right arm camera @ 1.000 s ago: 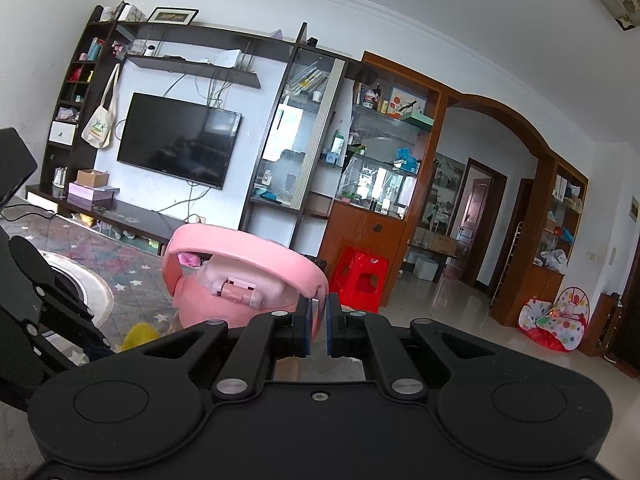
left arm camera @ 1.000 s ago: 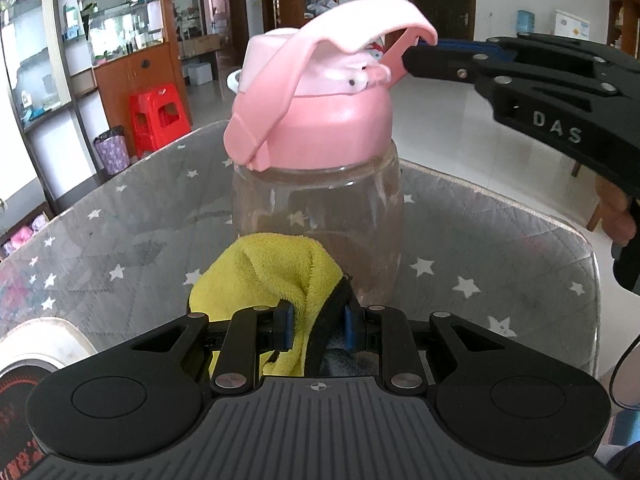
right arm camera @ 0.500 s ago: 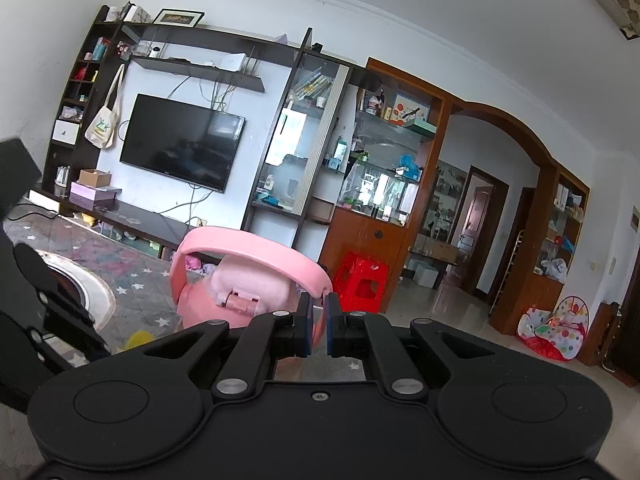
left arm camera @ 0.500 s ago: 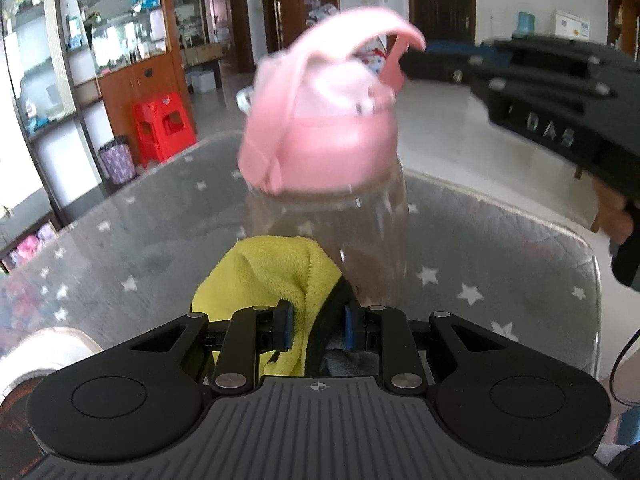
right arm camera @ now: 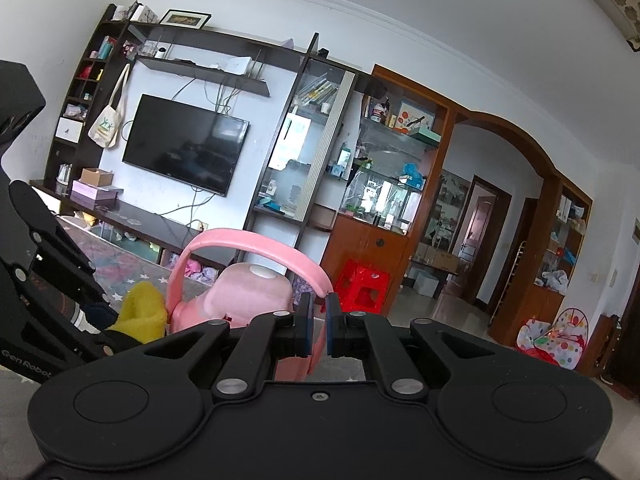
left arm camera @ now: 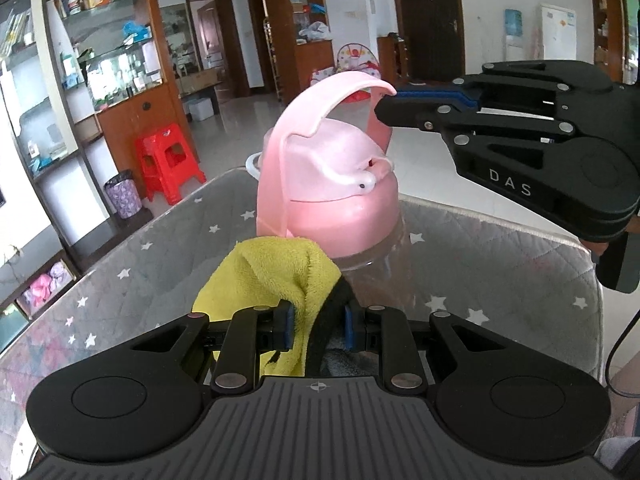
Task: Clean container
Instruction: 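Turn the bottle by its lid with the right gripper while the left gripper rubs the cloth on it, then rotate the bottle against the cloth with the right gripper while the left gripper wipes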
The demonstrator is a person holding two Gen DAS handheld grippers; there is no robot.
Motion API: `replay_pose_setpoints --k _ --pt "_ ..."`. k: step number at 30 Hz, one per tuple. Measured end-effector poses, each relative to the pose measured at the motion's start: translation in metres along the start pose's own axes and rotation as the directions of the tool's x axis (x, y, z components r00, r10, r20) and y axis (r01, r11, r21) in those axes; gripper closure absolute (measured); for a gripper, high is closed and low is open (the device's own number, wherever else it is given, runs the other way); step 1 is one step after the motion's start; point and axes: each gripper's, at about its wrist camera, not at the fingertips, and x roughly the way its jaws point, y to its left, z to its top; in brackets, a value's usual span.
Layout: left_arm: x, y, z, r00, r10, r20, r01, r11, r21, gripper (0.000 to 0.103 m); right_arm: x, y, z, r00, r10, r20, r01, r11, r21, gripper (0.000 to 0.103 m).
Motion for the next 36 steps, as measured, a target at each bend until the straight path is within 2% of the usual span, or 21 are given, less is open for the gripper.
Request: replay_pose_setpoints --k 11,27,36 --pt "0.009 -0.007 -0.014 0.999 -0.021 -0.03 0.021 1.0 0.007 0.08 0.002 0.0 0.005 1.0 0.002 -0.005 -0.002 1.0 -0.011 0.096" --pt "0.03 -0.011 -0.038 0.994 -0.048 -0.094 0.044 0.998 -0.046 0.08 0.0 0.007 0.014 1.0 0.008 -0.013 -0.008 1.0 0.007 0.096" --pt "0.019 -0.002 -0.027 0.997 -0.024 -0.072 0.02 0.998 -0.054 0.08 -0.005 0.005 0.012 1.0 0.004 -0.012 -0.004 1.0 0.031 0.096"
